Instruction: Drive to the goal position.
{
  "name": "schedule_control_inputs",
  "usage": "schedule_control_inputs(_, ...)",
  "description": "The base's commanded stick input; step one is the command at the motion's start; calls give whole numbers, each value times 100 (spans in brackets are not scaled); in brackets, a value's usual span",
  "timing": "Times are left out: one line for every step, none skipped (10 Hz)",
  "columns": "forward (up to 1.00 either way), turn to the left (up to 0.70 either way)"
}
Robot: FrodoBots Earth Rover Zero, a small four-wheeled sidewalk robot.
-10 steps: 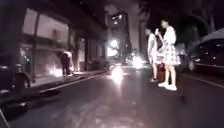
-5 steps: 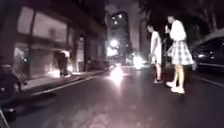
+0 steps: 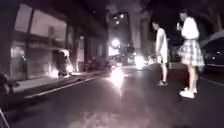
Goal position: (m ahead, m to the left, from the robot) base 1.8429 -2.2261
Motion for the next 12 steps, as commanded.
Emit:
schedule_control_inputs(45,0)
schedule_control_inputs(12,0)
schedule_control_inputs(0,0)
schedule_control_inputs(0,0)
schedule_control_inputs(0,0)
schedule_control_inputs(0,0)
schedule_control_inputs(0,0)
schedule_control_inputs(0,0)
schedule_control_inputs(0,0)
schedule_control_inputs(0,0)
schedule_control_inputs(0,0)
schedule_control_inputs(30,0)
